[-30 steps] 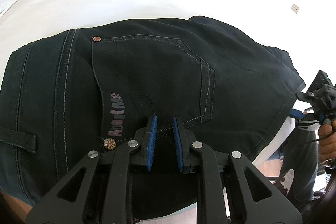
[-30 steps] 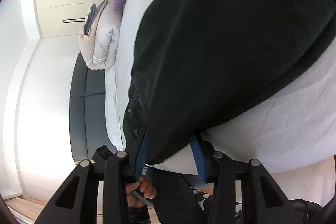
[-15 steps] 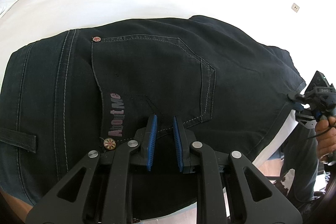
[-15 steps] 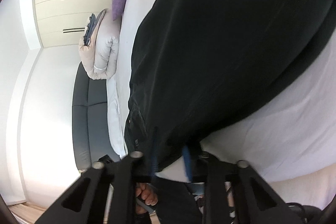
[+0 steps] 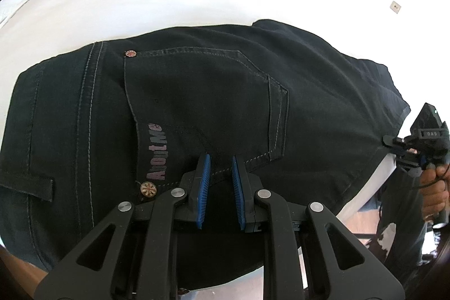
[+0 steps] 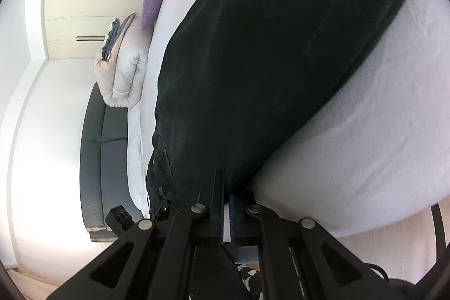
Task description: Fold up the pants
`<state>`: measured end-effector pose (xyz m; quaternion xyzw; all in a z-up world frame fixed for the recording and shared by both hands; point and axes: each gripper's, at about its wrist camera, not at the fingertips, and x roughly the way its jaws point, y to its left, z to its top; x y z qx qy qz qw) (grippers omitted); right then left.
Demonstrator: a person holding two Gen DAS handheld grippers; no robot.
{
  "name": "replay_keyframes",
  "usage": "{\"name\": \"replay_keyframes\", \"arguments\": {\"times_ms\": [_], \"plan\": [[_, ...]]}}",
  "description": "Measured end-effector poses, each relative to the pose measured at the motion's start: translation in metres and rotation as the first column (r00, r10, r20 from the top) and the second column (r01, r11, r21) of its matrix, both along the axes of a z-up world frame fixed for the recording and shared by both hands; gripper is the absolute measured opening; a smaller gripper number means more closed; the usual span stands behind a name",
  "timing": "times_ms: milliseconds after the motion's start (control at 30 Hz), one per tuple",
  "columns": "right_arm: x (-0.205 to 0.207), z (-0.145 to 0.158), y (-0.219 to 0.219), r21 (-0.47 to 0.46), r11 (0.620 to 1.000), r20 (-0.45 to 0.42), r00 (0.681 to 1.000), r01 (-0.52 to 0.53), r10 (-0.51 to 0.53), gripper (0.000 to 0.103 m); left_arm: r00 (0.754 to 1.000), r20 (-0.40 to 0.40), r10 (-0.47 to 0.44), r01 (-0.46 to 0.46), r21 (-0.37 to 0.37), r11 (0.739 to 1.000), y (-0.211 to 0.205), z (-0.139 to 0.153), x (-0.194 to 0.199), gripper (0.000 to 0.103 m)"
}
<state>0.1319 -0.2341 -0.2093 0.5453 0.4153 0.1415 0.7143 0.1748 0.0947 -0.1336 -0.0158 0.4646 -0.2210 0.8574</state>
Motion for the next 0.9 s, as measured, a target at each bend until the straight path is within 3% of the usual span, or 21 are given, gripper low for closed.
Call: {"name": "replay_keyframes", "arguments": {"times_ms": [67, 167, 300, 367, 467, 600, 800, 833, 867, 900], "plan": [[-0.003, -0.002, -0.004, 0.019, 1.000, -0.002, 1.000, 0.003, -0.003, 0.003, 1.000, 0.003, 0.011, -0.011, 0.026, 1.000, -0.006, 0.006, -0.001, 0.016], [-0.015, 0.025, -0.009, -0.092, 0.996, 0.029, 1.000, -0.009, 0.012, 0.025, 0.999, 0.031, -0.019, 0.019, 0.002, 1.000, -0.022, 0.023, -0.003, 0.016], [-0.023, 0.074, -0.030, -0.225, 0.974, 0.167, 0.986, 0.015, 0.024, 0.026, 0.997, 0.041, -0.073, 0.074, -0.024, 0.997, -0.058, 0.033, 0.015, 0.016], [-0.012, 0.087, -0.040, -0.243, 0.970, 0.201, 0.979, 0.030, 0.020, 0.025, 0.994, 0.037, -0.101, 0.101, 0.003, 0.995, -0.078, 0.030, 0.030, 0.016], [0.023, 0.097, -0.038, -0.254, 0.967, 0.236, 0.969, -0.008, 0.070, 0.016, 0.990, 0.027, -0.138, 0.136, 0.038, 0.990, -0.105, 0.030, 0.052, 0.016], [0.091, 0.087, 0.001, -0.214, 0.956, 0.193, 0.950, -0.202, 0.244, 0.014, 0.991, 0.023, -0.129, 0.126, 0.121, 0.985, -0.116, 0.018, 0.076, 0.017], [0.181, 0.040, 0.069, -0.212, 0.893, 0.052, 0.908, -0.397, 0.416, 0.014, 0.996, 0.025, -0.088, 0.089, -0.068, 0.994, -0.088, -0.005, 0.078, 0.016], [0.194, 0.032, 0.074, -0.204, 0.888, 0.039, 0.903, -0.412, 0.427, 0.013, 0.996, 0.022, -0.084, 0.086, -0.085, 0.993, -0.086, -0.006, 0.079, 0.016], [0.203, 0.028, 0.076, -0.197, 0.891, 0.038, 0.905, -0.409, 0.423, 0.000, 0.997, 0.014, -0.082, 0.083, -0.099, 0.992, -0.084, -0.008, 0.081, 0.016], [0.216, 0.024, 0.076, -0.182, 0.898, 0.046, 0.909, -0.401, 0.415, 0.000, 0.997, 0.010, -0.082, 0.082, -0.106, 0.991, -0.084, -0.009, 0.083, 0.016]]}}
